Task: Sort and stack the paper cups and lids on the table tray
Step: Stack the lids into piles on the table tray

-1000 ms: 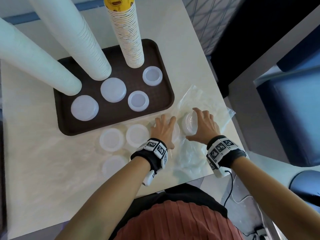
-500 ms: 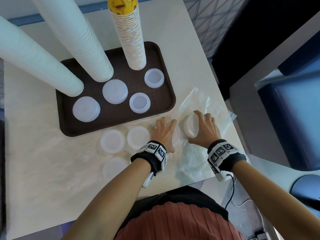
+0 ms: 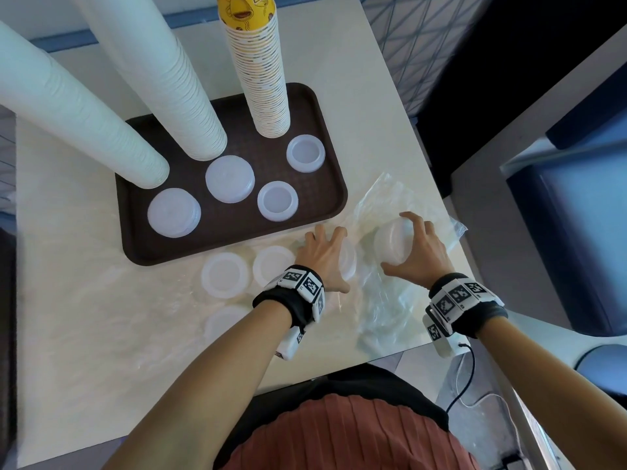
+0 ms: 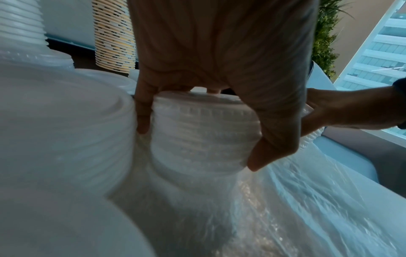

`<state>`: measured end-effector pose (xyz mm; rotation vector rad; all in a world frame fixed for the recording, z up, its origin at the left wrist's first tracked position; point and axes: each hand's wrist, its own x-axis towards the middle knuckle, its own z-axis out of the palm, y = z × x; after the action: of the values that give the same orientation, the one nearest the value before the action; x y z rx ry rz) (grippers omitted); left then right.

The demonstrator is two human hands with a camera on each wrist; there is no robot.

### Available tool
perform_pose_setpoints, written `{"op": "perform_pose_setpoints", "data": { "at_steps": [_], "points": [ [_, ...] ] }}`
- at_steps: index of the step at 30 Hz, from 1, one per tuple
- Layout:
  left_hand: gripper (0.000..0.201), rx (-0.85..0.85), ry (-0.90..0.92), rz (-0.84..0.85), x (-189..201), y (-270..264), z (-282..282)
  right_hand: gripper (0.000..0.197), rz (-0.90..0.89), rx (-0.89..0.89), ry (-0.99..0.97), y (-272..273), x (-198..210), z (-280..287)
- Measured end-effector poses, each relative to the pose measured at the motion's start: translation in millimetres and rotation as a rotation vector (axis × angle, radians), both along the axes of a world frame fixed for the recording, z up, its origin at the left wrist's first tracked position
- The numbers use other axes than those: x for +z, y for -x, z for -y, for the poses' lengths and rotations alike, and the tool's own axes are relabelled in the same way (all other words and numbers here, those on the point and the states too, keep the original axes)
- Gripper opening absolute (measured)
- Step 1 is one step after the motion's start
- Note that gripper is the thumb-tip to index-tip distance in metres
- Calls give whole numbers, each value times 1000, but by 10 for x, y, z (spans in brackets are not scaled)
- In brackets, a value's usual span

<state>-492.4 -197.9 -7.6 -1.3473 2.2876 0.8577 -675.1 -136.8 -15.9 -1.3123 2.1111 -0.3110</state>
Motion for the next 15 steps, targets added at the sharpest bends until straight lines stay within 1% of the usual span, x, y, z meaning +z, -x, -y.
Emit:
{"op": "perform_pose_setpoints", "data": {
  "at_steps": [9, 13, 15],
  "points": [
    [90, -4, 19, -64, 140, -69, 73, 98, 58, -61, 54, 109, 34, -39],
    [90, 35, 6, -137, 225, -104, 100, 98, 72, -86, 68, 130, 71, -65],
    [92, 81, 3, -199, 279, -130, 122, 98, 71, -86, 85, 125, 108, -70]
  ]
}}
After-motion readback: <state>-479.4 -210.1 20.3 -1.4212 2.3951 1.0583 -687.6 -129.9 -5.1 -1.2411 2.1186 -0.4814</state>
